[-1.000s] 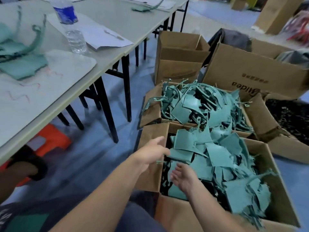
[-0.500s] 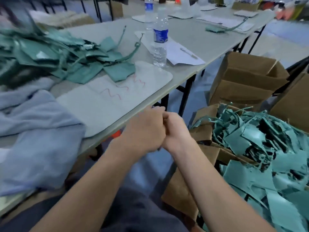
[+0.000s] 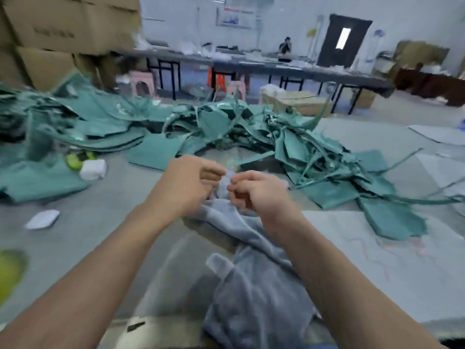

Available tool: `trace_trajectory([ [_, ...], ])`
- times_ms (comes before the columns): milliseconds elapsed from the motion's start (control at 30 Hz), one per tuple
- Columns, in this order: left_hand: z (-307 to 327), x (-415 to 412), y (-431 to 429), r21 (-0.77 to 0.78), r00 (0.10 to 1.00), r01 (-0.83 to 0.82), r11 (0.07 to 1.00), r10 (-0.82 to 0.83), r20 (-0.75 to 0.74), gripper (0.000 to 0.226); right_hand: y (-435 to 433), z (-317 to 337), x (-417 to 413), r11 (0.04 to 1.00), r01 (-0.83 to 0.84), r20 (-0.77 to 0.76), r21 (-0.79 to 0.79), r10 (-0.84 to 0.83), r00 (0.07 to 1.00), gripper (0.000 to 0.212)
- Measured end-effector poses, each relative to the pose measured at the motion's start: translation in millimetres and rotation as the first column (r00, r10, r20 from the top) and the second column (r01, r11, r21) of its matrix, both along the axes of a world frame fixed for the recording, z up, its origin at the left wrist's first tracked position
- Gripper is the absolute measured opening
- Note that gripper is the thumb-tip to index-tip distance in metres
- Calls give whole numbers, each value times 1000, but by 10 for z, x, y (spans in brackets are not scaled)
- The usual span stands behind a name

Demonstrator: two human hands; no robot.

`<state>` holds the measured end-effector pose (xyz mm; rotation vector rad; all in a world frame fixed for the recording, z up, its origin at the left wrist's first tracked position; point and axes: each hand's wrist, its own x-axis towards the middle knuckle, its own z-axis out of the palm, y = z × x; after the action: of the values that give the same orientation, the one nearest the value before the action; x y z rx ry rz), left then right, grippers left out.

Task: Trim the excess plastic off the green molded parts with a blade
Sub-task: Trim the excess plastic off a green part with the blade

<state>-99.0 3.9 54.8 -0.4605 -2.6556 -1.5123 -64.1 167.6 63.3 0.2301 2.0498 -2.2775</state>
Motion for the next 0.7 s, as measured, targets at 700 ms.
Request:
trace_trajectory([
  [700,-1005,-1494,-990,-320,903,-421,849,427,-54,75,-1004,-475,-2508,342,41,-118,939,207,971,71],
])
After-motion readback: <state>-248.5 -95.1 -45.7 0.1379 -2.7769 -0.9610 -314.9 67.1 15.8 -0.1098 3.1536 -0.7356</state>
